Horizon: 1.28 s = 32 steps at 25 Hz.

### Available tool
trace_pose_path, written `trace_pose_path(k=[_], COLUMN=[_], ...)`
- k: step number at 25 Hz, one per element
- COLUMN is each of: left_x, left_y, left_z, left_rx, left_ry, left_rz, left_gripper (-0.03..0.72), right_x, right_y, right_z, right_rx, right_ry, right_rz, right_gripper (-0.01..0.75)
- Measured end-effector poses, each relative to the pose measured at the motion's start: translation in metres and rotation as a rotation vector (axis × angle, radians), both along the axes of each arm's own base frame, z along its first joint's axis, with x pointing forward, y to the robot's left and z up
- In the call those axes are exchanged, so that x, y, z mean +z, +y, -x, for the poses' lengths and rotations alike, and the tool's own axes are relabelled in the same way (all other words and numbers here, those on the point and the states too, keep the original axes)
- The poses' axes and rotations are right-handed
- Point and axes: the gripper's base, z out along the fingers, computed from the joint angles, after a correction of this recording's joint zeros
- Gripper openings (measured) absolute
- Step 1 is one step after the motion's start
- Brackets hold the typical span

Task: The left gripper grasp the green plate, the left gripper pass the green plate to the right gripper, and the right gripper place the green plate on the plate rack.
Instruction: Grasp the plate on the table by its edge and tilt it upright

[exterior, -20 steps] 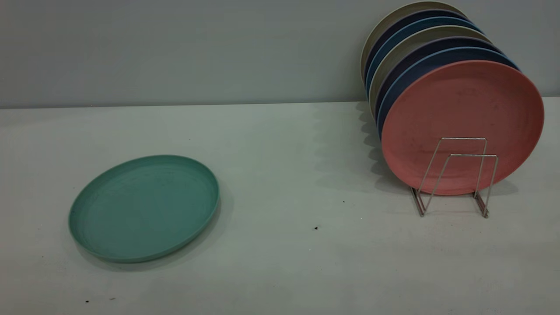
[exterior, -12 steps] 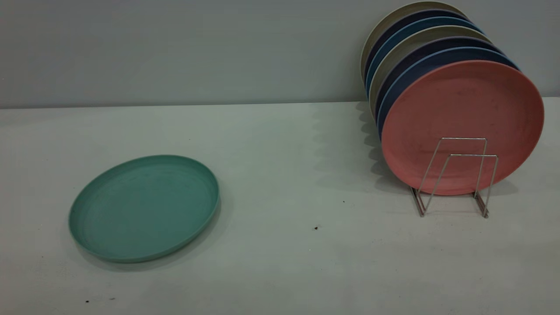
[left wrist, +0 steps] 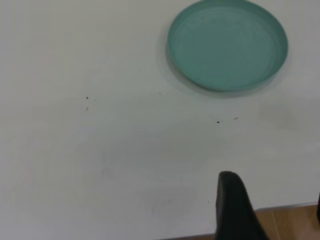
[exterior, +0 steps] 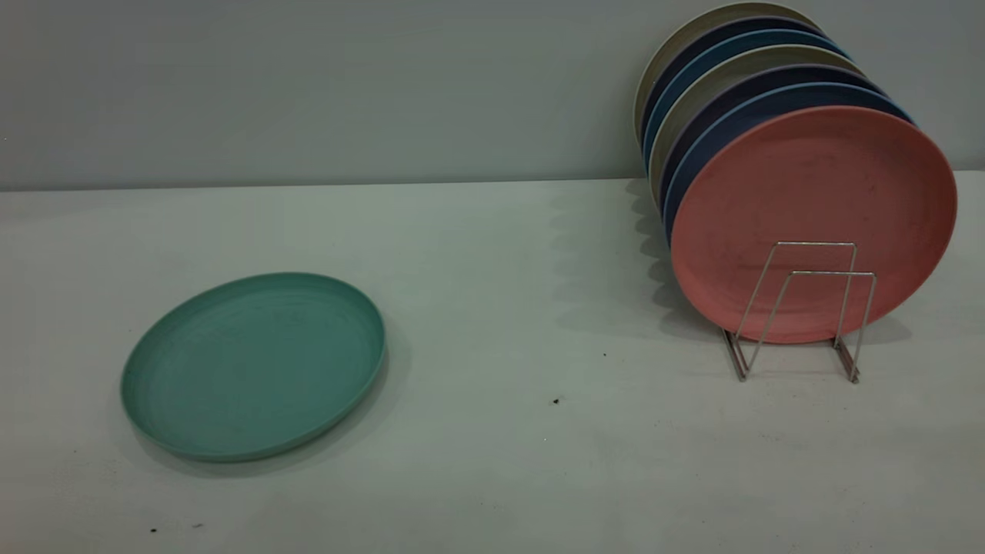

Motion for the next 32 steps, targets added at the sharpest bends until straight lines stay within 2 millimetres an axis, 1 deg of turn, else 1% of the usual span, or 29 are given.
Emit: trace_pose_path(k=[29, 32], left_x=[0.0001, 0.0066], left_y=[0.0, -0.0026], left_z=[-0.0001, -0.0017], left_rx=[-0.006, -0.016], left_ry=[-0.002, -0.062], left_rz=[-0.008, 0.026], left_gripper=[0.43, 0.43], right_x=[0.0001, 0.0024], right_y=[0.0, 0.0], right_z=[-0.0001, -0.0006], right_rx=[0.0, 0.0], right_ry=[-0.001, -0.023], right_rz=[0.0, 0.0], right_gripper=[0.239, 0.239])
